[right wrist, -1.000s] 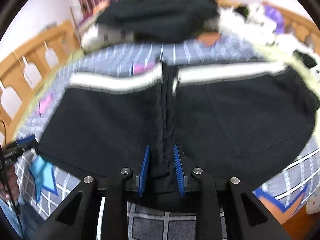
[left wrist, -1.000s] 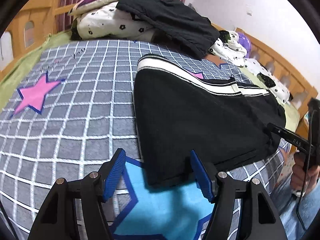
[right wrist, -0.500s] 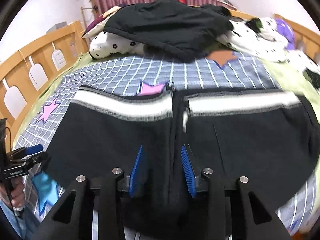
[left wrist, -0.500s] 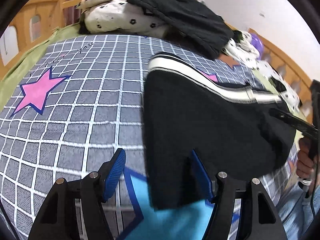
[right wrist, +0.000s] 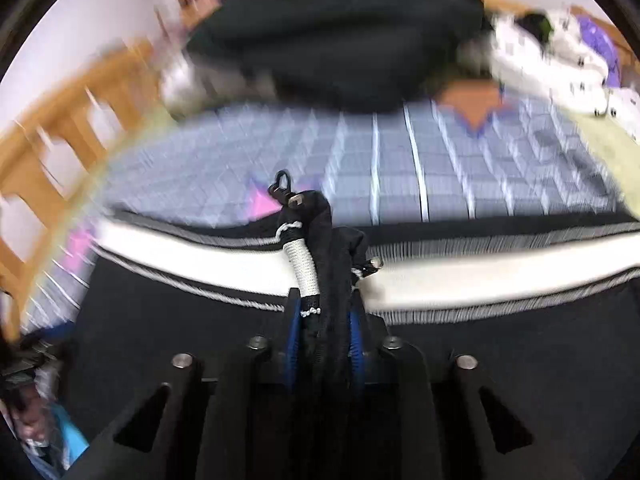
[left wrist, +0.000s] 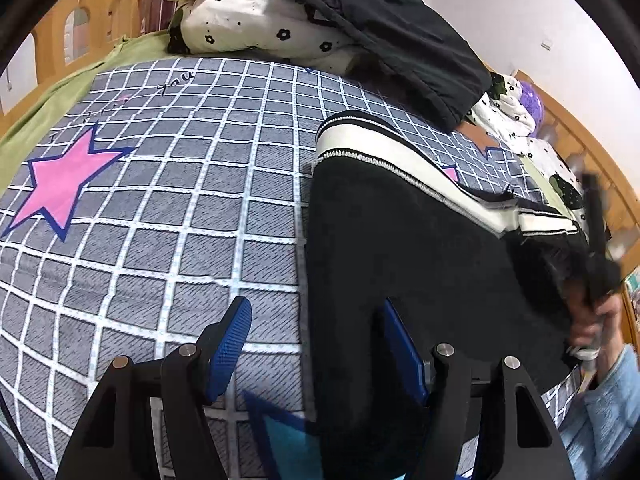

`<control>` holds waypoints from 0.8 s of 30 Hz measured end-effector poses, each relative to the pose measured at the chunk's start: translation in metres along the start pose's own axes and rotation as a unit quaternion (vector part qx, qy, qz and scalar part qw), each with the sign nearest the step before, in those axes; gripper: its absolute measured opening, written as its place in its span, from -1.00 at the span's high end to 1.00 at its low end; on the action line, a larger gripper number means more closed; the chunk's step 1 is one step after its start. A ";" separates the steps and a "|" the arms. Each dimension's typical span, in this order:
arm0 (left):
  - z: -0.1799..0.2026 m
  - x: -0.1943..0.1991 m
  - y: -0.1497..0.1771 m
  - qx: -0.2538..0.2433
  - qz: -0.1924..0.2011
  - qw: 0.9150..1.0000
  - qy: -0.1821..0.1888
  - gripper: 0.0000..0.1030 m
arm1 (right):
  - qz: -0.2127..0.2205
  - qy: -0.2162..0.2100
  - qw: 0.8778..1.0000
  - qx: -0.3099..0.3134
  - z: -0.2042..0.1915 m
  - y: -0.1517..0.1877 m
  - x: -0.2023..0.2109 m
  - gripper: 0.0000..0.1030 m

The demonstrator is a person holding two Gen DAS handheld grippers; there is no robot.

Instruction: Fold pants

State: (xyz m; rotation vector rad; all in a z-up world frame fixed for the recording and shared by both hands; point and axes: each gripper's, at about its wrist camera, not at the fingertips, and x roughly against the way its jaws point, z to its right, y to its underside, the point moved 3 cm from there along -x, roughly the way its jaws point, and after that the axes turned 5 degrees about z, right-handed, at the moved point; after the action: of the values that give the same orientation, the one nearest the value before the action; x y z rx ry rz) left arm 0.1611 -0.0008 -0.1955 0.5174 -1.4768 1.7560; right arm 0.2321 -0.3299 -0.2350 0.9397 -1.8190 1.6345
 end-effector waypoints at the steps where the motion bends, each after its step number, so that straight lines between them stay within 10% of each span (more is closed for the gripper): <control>1: 0.002 -0.001 -0.001 -0.004 -0.003 1.000 -0.003 -0.26 | -0.015 0.005 1.000 0.012 -0.001 0.006 -0.009 0.41; 15: 0.012 -0.016 -0.006 -0.016 -0.037 0.999 -0.022 -0.23 | 0.018 0.000 0.999 0.037 0.015 0.064 0.085 0.38; 20: 0.007 -0.019 -0.022 -0.012 -0.030 0.999 -0.007 -0.23 | 0.126 0.088 0.986 -0.067 0.098 0.064 0.170 -0.04; 24: 0.000 -0.035 -0.025 0.009 -0.052 0.998 0.018 -0.26 | 0.116 0.159 0.970 -0.140 0.172 0.085 0.196 -0.24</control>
State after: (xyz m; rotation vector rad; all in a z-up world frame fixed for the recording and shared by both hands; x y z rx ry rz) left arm 0.2019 -0.0104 -0.2048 0.5581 -1.3856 1.6910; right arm 0.0558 -0.5269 -0.1625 0.3296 -1.9160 1.5013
